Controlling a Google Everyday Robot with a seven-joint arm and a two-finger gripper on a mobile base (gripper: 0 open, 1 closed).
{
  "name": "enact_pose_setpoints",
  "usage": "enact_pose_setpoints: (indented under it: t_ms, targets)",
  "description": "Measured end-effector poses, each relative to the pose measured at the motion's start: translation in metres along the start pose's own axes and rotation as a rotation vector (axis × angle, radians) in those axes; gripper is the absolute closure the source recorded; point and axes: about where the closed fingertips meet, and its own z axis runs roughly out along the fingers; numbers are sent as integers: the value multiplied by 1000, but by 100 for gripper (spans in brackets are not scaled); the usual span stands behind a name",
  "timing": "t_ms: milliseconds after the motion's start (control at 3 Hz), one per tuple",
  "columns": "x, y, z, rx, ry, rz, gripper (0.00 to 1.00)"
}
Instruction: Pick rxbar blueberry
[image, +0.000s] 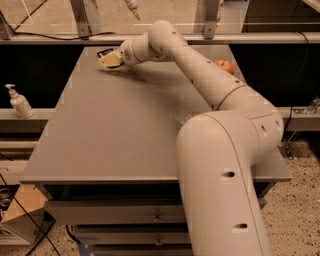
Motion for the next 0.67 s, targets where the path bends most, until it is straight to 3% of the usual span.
enact_pose_setpoints:
  t_ms: [667]
  targets:
    - [17,0,7,-9,27,44,88]
